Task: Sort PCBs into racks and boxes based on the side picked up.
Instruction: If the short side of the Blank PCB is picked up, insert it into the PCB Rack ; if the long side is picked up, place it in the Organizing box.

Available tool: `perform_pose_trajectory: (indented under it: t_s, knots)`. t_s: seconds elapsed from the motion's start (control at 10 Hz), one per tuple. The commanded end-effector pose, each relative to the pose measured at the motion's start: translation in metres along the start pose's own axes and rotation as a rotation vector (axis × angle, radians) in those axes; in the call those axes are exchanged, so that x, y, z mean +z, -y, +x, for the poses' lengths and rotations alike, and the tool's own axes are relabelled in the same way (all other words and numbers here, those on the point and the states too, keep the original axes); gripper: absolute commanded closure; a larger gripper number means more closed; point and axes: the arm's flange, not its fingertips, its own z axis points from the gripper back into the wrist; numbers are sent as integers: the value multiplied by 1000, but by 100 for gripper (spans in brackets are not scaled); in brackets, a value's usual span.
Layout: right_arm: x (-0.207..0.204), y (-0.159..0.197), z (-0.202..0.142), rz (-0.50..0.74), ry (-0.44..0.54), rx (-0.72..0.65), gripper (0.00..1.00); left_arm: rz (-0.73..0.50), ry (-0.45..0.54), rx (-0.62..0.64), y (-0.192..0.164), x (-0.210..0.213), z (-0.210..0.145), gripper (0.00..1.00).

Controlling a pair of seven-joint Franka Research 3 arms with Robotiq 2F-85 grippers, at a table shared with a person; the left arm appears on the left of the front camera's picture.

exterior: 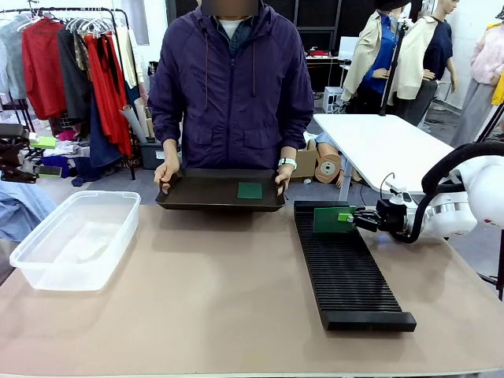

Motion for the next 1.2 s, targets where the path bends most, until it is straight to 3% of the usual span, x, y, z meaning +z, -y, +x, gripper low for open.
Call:
perform_pose_trajectory:
  t_s: [0.0, 1.1]
  knots:
    - [-4, 8, -5, -22, -35, 35, 100, -7, -1, 3, 3, 1, 0, 0]
    - [-2, 13, -5, 62, -39, 15, 100, -7, -1, 3, 3, 1, 0, 0]
